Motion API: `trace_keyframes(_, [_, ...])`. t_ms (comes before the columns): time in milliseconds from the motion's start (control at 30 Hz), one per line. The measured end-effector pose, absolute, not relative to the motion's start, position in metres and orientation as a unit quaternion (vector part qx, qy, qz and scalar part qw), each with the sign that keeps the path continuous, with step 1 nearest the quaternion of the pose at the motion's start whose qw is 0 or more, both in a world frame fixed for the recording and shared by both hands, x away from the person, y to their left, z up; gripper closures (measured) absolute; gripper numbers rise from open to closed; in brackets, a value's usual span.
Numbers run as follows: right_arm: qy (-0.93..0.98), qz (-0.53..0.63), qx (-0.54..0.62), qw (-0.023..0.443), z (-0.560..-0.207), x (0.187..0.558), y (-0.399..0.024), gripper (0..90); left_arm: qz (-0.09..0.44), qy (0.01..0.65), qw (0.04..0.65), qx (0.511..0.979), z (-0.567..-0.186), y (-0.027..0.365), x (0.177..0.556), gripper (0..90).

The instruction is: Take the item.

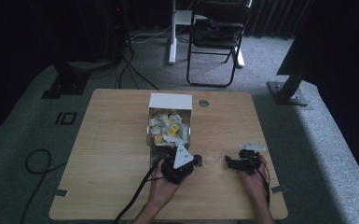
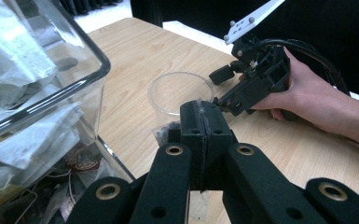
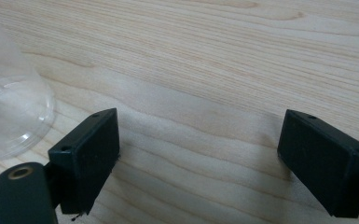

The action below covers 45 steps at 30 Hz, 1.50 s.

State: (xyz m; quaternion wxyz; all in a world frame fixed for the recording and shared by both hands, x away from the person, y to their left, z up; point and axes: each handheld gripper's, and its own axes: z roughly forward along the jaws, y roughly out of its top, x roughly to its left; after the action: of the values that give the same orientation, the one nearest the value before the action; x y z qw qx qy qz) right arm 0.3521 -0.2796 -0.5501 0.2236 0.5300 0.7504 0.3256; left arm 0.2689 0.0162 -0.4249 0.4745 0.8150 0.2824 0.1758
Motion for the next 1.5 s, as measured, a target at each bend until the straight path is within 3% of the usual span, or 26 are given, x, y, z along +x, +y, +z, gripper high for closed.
trace_keyframes(1500, [0.750,0.326,0.530,0.224,-0.550,0.352,-0.280,12.4,0.180,0.264,0.477,0.818,-0.418,-0.023,0.284,90.0])
